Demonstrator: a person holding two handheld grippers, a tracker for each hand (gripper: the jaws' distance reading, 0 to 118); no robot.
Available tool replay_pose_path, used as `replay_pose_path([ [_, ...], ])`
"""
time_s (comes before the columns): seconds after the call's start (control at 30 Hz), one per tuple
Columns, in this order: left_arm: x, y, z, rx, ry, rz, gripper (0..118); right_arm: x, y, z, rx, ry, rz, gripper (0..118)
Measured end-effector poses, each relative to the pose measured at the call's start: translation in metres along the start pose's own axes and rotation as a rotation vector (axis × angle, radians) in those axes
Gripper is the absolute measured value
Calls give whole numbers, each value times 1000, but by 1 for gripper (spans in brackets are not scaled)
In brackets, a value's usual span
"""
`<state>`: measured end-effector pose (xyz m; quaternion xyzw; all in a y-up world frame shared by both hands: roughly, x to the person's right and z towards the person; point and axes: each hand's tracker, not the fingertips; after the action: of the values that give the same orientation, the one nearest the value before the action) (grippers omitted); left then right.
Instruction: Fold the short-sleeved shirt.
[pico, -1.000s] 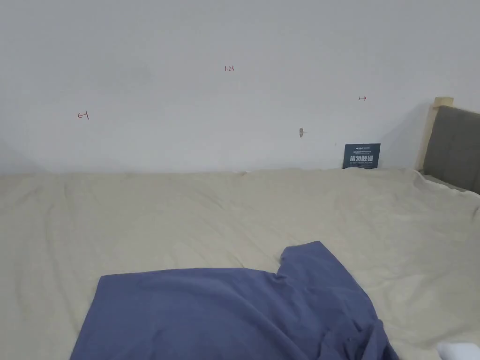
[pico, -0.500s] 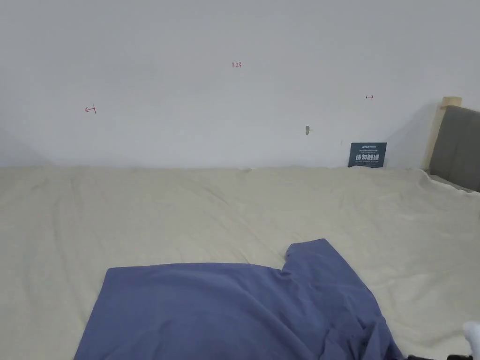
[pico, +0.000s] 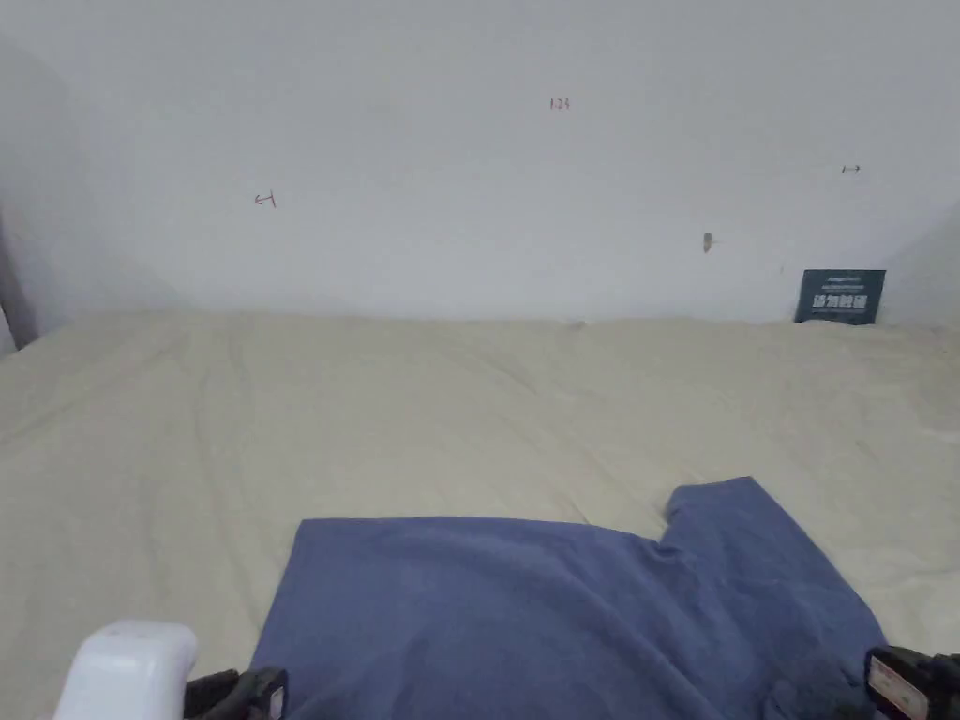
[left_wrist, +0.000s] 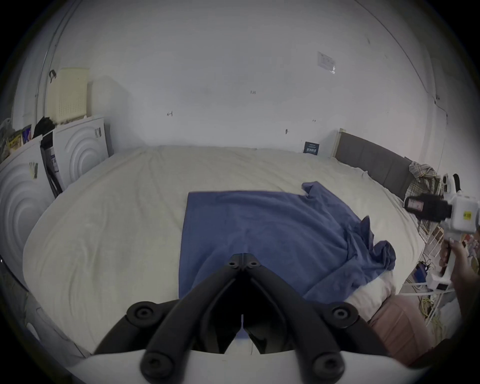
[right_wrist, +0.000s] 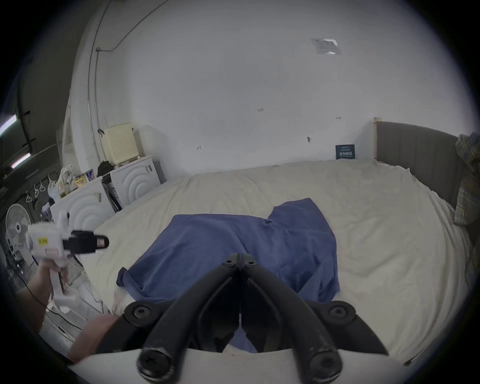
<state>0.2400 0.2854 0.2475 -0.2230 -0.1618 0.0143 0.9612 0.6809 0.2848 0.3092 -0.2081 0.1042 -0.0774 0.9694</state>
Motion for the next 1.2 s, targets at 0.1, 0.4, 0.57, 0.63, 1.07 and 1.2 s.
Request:
replay_pose_path([
  [0.1,-25,47,-46,-48,-24,52,0,-4,6,-15,-8,-13,77,0],
  [0.4,-127,105,-264,-365,0,179,1,15,3,-72,-111,22,-30,0],
  [0.57,-154,104,-322,-390,17,190,115,25,-1,-88,-154,-18,-35,0],
  [0.63,-159,106,-349,-410,24,205,115,31,-5,-95,-172,-14,-71,0],
  [1.07,-138,69,-379,-640,62,-56,101,31,-14,-126,-261,-1,-84,0],
  [1.2,-125,77,-374,-639,51,-100,44,30,-16,-120,-261,-12,-80,0],
])
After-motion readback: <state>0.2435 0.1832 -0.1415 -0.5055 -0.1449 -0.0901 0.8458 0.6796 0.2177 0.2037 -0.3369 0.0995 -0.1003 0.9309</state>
